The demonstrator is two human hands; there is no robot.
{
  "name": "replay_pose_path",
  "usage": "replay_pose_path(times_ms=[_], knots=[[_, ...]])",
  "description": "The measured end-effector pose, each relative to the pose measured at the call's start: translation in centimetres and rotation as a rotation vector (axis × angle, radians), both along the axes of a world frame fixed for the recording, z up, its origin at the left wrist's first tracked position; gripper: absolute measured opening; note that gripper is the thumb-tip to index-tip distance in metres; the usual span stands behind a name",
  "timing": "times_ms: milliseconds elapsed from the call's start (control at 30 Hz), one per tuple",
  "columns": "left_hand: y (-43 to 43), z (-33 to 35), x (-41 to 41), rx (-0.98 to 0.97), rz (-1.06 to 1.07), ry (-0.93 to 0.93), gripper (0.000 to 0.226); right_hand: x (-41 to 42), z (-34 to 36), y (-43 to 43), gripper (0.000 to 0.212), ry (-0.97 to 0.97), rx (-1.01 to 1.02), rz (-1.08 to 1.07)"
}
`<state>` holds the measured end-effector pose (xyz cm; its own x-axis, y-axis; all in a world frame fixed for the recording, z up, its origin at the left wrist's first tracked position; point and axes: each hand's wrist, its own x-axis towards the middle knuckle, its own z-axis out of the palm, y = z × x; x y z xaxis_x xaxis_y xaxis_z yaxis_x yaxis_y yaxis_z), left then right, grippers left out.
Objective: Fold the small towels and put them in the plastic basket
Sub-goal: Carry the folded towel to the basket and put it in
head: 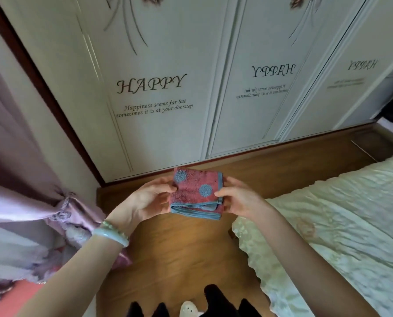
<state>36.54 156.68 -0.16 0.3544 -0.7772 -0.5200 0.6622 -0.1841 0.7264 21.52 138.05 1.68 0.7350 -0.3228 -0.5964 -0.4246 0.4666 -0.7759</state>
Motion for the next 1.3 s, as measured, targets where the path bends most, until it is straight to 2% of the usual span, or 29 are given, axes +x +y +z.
replay_pose_path(times_ms=[133,233,433,567,767,1033,1200,1300], knots=[[-5.7,0.0,1.8,0.027,-0.052,0.021,0.056,0.7,0.3,-5.3,0.043,-0.002,-0.008,-0.024],[-10.3,0.2,3.6,0.039,-0.095,0.024,0.063,1.4,0.5,-9.2,0.043,-0.015,0.002,-0.083],[-21.4,0.4,7.6,0.074,-0.193,0.027,0.045,2.8,0.0,-17.2,0.046,-0.026,-0.003,-0.251],[-29.5,1.4,11.1,0.076,-0.324,-0.001,0.027,4.9,-0.1,-22.9,0.056,-0.048,-0.010,-0.332],[-40.9,3.5,15.9,0.066,-0.443,-0.003,0.035,8.3,1.3,-30.6,0.048,-0.127,0.017,-0.516],[-53.4,3.1,18.2,0.096,-0.643,0.001,0.038,9.6,0.6,-39.0,0.068,-0.113,0.032,-0.718],[-62.0,1.5,18.7,0.113,-0.691,-0.002,0.047,9.7,0.1,-45.8,0.047,-0.105,0.044,-0.751],[-68.0,0.8,18.8,0.107,-0.735,-0.019,0.049,9.6,-0.5,-51.0,0.046,-0.127,0.043,-0.782]])
